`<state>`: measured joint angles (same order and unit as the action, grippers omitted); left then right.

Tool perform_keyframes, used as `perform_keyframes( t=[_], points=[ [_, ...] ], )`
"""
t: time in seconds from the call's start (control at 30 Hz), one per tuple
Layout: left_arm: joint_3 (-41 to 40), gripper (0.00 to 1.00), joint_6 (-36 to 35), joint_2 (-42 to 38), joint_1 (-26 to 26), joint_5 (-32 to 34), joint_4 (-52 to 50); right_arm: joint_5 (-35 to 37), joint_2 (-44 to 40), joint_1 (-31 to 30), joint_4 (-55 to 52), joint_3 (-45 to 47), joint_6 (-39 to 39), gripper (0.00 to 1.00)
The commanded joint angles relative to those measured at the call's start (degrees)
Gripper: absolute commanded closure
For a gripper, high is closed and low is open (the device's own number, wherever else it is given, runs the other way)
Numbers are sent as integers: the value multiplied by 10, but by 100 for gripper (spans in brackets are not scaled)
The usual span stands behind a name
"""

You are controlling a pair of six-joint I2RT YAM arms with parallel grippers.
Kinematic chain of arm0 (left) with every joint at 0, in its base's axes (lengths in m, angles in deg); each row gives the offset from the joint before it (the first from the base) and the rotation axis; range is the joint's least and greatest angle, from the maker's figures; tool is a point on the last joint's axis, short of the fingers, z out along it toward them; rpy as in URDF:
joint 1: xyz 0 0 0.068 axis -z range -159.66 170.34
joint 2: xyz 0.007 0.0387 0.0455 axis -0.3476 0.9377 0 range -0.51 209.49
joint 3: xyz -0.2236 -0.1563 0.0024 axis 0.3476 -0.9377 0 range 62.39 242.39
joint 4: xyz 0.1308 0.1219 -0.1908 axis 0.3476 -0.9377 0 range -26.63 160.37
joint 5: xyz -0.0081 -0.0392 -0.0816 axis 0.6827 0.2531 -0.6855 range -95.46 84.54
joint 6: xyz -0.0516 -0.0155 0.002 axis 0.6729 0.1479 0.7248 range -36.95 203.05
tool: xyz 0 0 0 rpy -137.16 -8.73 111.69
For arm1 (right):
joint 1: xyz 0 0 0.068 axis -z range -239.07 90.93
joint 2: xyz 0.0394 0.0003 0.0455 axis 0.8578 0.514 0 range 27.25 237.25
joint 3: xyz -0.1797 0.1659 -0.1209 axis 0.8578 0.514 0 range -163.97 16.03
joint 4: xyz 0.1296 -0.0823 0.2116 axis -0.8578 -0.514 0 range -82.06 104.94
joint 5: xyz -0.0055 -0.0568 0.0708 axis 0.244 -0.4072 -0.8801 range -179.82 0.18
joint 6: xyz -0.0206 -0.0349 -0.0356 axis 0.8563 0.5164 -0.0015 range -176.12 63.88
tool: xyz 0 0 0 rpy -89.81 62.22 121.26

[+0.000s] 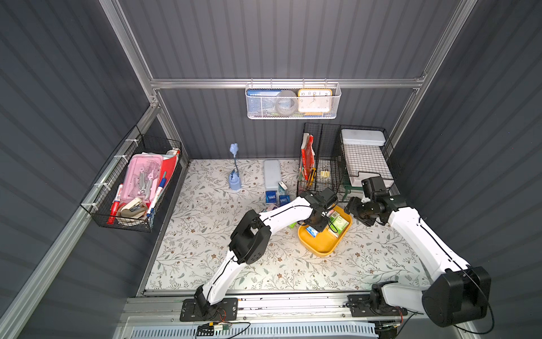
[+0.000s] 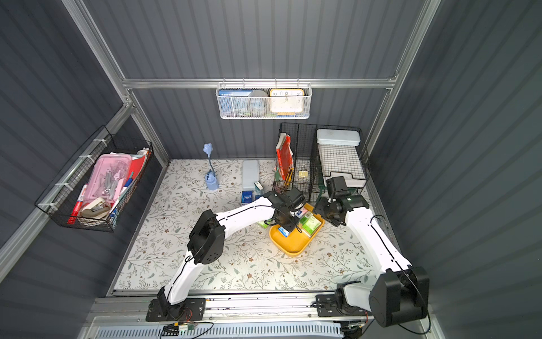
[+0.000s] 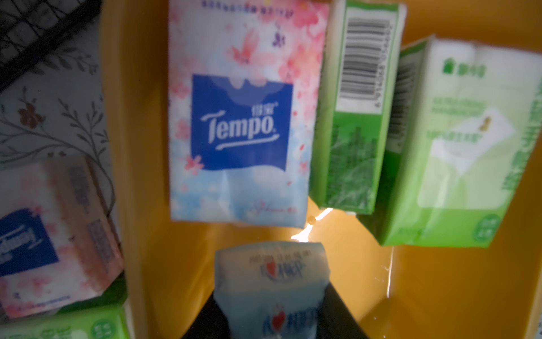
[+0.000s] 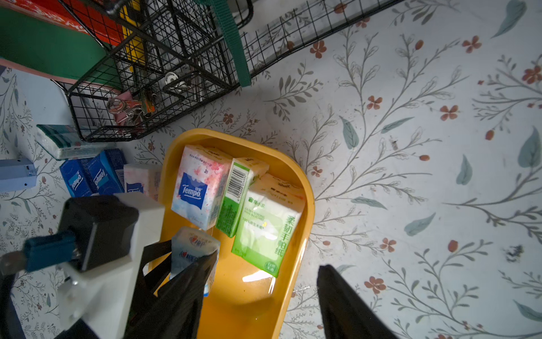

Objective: Put the pocket tissues into the storage box
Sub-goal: Place the pocket tissues in the storage box.

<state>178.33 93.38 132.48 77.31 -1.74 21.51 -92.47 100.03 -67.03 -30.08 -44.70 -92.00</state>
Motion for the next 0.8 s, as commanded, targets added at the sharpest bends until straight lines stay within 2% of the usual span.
perform_keyframes(
  t=[0.0, 0.1, 0.2, 0.57, 0.77],
  points=[
    [14, 47, -13, 16, -2, 15, -7, -1, -5, 2, -12, 1, 9, 34],
    [10, 33, -12, 16, -2, 15, -10, -1, -5, 2, -12, 1, 11, 34],
    [10, 27, -8, 9, -1, 20, -13, -6, -3, 2, -9, 0, 11, 34],
    [73, 26, 25, -48, -2, 38, -37, -27, 5, 2, -4, -10, 16, 35],
    [22, 26, 104, -119, -31, 49, -36, -56, 10, 2, 2, -8, 20, 35]
  ],
)
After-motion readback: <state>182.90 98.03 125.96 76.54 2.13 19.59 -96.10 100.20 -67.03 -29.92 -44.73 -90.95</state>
